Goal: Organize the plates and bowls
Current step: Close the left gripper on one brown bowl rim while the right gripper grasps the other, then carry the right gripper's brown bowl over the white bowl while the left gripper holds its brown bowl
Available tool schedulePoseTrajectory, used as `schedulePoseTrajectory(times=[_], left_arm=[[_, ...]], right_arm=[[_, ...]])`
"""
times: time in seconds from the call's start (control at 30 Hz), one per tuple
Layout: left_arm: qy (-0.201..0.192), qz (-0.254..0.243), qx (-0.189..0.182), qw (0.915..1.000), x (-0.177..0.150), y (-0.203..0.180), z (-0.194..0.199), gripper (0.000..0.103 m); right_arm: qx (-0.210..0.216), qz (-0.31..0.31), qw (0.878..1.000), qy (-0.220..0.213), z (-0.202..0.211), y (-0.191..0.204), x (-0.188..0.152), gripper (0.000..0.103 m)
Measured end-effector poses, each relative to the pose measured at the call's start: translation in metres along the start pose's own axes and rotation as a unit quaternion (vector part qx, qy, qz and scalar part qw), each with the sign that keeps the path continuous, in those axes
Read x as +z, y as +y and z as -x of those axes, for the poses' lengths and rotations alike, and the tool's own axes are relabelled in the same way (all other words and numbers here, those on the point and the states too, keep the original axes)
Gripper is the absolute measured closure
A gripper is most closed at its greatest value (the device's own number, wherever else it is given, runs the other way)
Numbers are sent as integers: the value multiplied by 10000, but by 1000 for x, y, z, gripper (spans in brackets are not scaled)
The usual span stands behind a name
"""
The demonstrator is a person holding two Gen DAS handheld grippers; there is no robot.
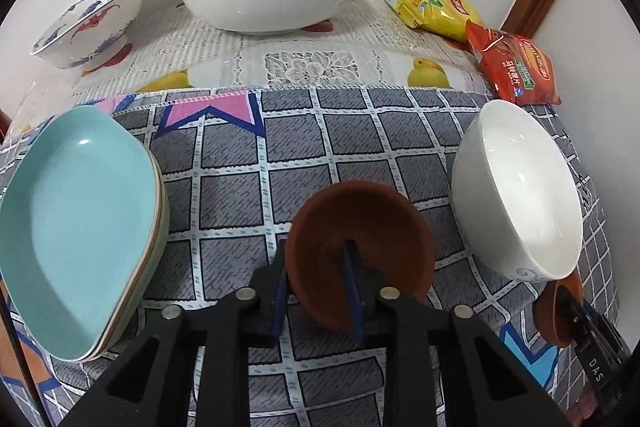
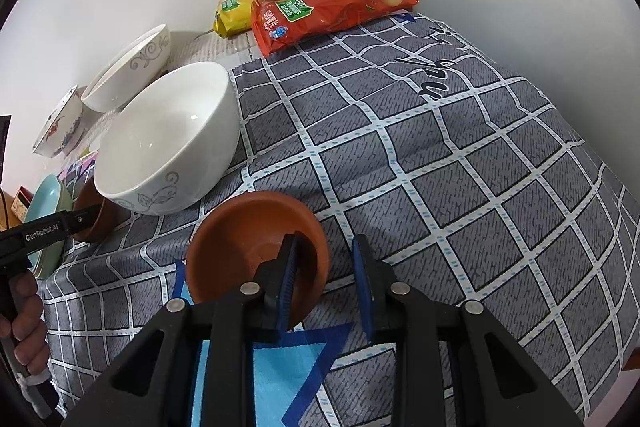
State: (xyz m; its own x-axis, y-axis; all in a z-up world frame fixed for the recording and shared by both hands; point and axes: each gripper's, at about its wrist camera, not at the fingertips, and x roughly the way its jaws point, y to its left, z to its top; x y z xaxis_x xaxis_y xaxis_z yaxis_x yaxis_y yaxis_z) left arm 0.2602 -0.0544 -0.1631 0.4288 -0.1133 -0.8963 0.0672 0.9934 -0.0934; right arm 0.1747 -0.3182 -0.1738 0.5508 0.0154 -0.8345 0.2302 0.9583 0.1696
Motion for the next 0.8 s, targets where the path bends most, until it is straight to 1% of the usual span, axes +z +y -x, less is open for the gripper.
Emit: schedulePoseTrajectory(times=[0.07, 0.1, 0.2, 0.33, 0.53, 0.63, 0.7, 0.8], left_arm=[[12, 10, -34, 10000, 1, 1, 0, 83], [-2, 18, -12, 10000, 1, 2, 1, 87], [-11, -8, -13, 10000, 3, 3, 5, 92], [-33, -124, -65, 9999, 3, 1, 10, 95], [-119, -295, -167, 9994, 3, -4, 24, 95], [-163, -338, -205, 9991, 5, -4, 31, 95], [-209, -392, -183, 9988, 8, -4, 36, 95], [-265, -469, -165, 9984, 12, -4, 44, 95]], right_arm=[[98, -50, 9999, 12, -1, 0, 0, 87], [134, -102, 9999, 13, -1, 1, 0, 89], [94, -140, 9999, -26, 0, 3, 0, 91], [63, -208, 9997, -69, 2, 5, 0, 92], [96, -333, 9993, -153, 12, 6, -1, 94], [-19, -305, 9993, -235, 19, 9, -1, 94], [-72, -307, 9990, -313, 25, 10, 0, 94], [-30, -444, 9983, -378, 34, 7, 1, 94]])
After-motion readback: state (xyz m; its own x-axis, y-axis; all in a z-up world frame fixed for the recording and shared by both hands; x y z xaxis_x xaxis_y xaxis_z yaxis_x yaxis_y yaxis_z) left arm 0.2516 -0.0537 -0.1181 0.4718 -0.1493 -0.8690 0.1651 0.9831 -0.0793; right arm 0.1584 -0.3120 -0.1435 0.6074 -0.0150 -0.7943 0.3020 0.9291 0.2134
